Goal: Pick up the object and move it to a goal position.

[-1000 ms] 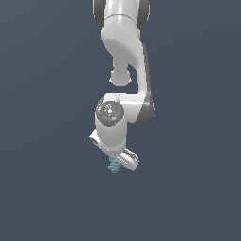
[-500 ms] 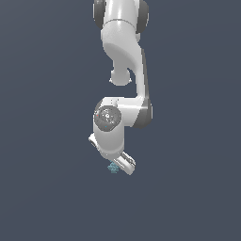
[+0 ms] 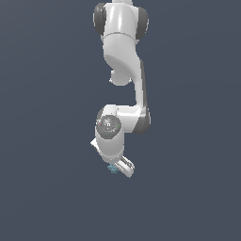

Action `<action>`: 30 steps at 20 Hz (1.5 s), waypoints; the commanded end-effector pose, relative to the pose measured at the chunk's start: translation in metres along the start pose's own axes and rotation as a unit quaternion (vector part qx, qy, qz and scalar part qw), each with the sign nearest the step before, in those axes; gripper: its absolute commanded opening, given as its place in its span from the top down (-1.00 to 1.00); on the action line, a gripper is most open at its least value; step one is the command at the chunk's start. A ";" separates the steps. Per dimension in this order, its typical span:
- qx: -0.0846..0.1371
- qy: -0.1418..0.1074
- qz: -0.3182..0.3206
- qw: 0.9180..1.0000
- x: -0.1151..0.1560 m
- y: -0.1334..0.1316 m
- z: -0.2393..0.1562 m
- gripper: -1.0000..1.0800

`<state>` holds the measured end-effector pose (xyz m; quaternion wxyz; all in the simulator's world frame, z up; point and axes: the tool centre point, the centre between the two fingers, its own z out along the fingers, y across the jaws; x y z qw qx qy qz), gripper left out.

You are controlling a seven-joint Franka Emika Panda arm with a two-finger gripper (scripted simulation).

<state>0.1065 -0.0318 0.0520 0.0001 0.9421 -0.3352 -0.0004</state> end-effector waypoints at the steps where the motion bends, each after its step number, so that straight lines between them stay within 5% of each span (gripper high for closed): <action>1: 0.000 0.000 0.001 1.000 0.000 0.000 0.010 -0.92; 7: 0.000 0.000 0.001 1.000 0.001 -0.001 0.012 -0.92; 8: 0.000 0.000 0.001 1.000 0.001 -0.001 0.012 1.00; 21: 0.004 0.004 0.001 1.000 0.004 -0.003 0.007 1.00; 30: 0.063 0.059 0.011 0.996 0.031 -0.023 -0.060 1.00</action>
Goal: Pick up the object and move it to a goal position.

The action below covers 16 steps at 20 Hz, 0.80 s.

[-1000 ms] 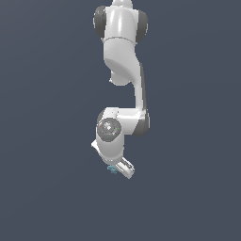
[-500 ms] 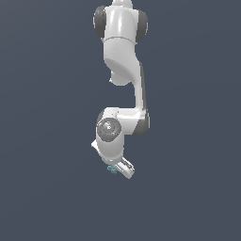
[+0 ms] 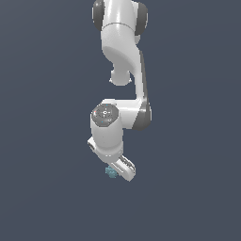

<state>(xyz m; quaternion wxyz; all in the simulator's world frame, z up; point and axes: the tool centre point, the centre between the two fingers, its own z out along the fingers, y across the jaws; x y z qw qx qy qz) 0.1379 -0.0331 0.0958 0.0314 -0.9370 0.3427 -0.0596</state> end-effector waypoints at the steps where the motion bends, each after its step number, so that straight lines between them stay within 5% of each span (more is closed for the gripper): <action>1: 0.023 0.022 0.004 0.999 0.012 -0.009 -0.027 1.00; 8: 0.106 0.099 0.017 0.989 0.045 -0.031 -0.125 1.00; 16: 0.200 0.188 0.033 0.961 0.064 -0.033 -0.248 1.00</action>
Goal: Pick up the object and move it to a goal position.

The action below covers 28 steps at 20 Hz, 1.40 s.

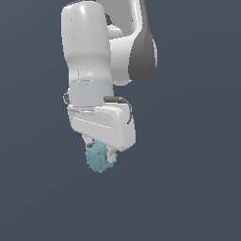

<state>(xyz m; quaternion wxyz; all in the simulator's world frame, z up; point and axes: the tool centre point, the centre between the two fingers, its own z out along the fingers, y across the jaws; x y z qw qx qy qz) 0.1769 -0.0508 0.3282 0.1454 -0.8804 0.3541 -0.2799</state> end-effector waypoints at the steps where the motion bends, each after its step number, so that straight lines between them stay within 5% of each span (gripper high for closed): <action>1: 0.029 0.028 0.005 0.999 0.015 -0.011 -0.033 1.00; 13: 0.116 0.107 0.019 0.987 0.046 -0.029 -0.137 1.00; 28: 0.136 0.122 0.023 0.983 0.051 -0.031 -0.160 1.00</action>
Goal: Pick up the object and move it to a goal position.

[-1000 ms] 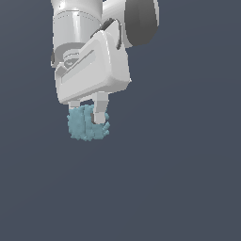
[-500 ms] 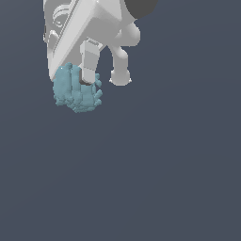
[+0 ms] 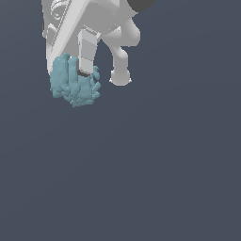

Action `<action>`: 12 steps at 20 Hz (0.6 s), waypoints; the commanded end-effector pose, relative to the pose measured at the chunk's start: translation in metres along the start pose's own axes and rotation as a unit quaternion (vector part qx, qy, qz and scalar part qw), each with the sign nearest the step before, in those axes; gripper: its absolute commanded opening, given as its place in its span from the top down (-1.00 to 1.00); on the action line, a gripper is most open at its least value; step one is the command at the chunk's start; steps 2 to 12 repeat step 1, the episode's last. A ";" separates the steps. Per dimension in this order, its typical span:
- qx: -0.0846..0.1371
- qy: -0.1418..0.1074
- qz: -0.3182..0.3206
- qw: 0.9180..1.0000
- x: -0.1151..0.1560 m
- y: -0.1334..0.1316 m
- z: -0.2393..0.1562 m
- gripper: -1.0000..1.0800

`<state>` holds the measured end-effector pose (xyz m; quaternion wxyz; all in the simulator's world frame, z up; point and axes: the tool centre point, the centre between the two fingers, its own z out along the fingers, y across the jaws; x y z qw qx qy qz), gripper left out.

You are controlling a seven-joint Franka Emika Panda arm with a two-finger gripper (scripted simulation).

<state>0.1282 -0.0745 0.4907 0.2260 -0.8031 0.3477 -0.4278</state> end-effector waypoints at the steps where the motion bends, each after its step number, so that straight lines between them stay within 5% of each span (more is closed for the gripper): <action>1: 0.000 -0.001 0.000 1.000 0.000 0.000 0.000 1.00; 12: 0.000 -0.001 0.000 1.000 0.000 0.000 0.000 1.00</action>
